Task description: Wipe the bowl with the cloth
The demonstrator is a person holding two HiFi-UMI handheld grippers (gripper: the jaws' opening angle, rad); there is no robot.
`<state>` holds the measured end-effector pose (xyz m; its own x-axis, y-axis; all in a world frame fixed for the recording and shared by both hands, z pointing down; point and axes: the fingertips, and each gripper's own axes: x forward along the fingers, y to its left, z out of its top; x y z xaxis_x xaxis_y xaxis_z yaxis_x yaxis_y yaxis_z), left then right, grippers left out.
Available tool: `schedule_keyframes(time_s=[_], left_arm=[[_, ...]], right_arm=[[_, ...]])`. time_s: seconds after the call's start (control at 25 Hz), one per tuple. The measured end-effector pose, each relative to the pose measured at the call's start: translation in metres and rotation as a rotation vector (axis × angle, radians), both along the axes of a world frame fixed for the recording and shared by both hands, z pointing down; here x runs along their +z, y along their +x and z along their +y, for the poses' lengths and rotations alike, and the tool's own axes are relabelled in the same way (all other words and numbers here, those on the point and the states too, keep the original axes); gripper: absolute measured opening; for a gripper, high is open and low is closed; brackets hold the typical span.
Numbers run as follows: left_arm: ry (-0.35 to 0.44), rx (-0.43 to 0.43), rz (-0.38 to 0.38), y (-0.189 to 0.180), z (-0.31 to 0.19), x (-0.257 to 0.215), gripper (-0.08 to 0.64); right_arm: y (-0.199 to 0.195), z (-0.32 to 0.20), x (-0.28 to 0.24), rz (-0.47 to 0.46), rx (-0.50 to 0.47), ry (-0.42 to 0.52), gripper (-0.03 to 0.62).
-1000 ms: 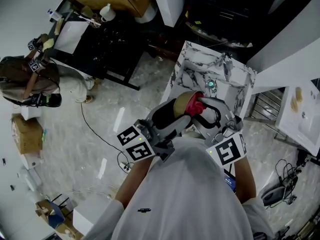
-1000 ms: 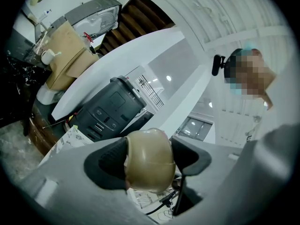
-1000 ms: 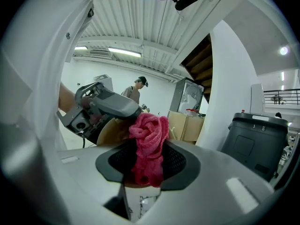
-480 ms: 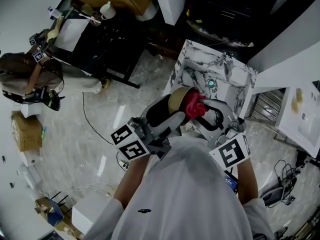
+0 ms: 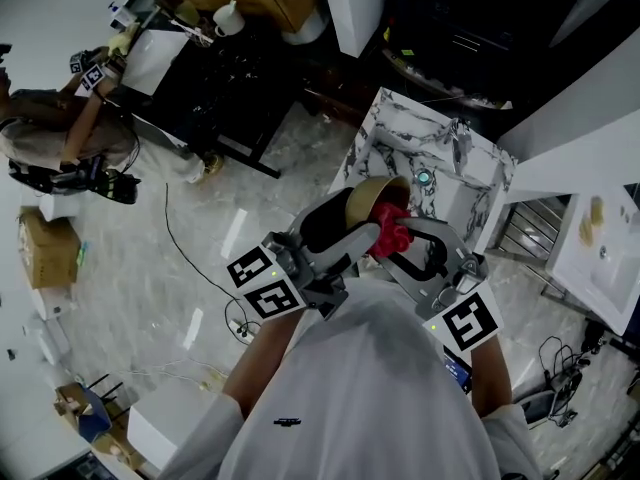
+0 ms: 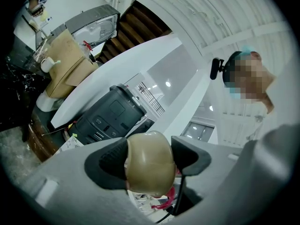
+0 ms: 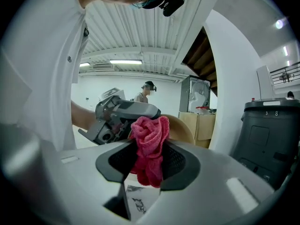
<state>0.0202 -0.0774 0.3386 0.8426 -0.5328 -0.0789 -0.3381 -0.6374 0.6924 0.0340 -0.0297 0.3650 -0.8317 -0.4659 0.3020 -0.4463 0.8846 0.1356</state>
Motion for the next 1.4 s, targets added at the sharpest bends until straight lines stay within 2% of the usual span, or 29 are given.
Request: schedule_keyframes(time_s=[0.16, 0.32, 0.56, 0.72, 0.84, 1.0, 1.2, 1.28, 1.4], left_arm=[[0.011, 0.03, -0.007, 0.006, 0.005, -0.001, 0.304], [0.009, 0.07, -0.008, 0.012, 0.015, 0.0, 0.304], [0.006, 0.088, -0.035, 0.012, 0.025, 0.006, 0.304], [0.029, 0.064, -0.044, 0.006, 0.023, 0.003, 0.305], [0.042, 0.042, -0.043, 0.001, 0.022, -0.001, 0.305], [0.044, 0.046, -0.032, -0.002, 0.021, -0.006, 0.305], [0.035, 0.045, -0.019, -0.007, 0.014, -0.004, 0.305], [0.033, 0.04, -0.015, -0.008, 0.011, -0.005, 0.305], [0.04, 0.038, -0.022, -0.008, 0.009, -0.007, 0.305]], right_arm=[[0.002, 0.0, -0.001, -0.043, -0.002, -0.012, 0.147], [0.002, -0.005, -0.003, -0.1, 0.041, 0.007, 0.147], [0.002, -0.011, -0.001, -0.076, 0.086, 0.044, 0.147], [0.002, -0.022, -0.004, -0.064, 0.127, 0.051, 0.147], [0.001, -0.026, -0.005, -0.042, 0.112, 0.038, 0.15], [-0.001, -0.02, 0.003, 0.069, 0.095, 0.047, 0.15], [-0.004, -0.016, 0.008, 0.117, 0.066, 0.048, 0.15], [-0.007, -0.011, 0.008, 0.124, 0.041, 0.052, 0.149], [-0.015, -0.003, 0.001, 0.083, -0.003, 0.069, 0.15]])
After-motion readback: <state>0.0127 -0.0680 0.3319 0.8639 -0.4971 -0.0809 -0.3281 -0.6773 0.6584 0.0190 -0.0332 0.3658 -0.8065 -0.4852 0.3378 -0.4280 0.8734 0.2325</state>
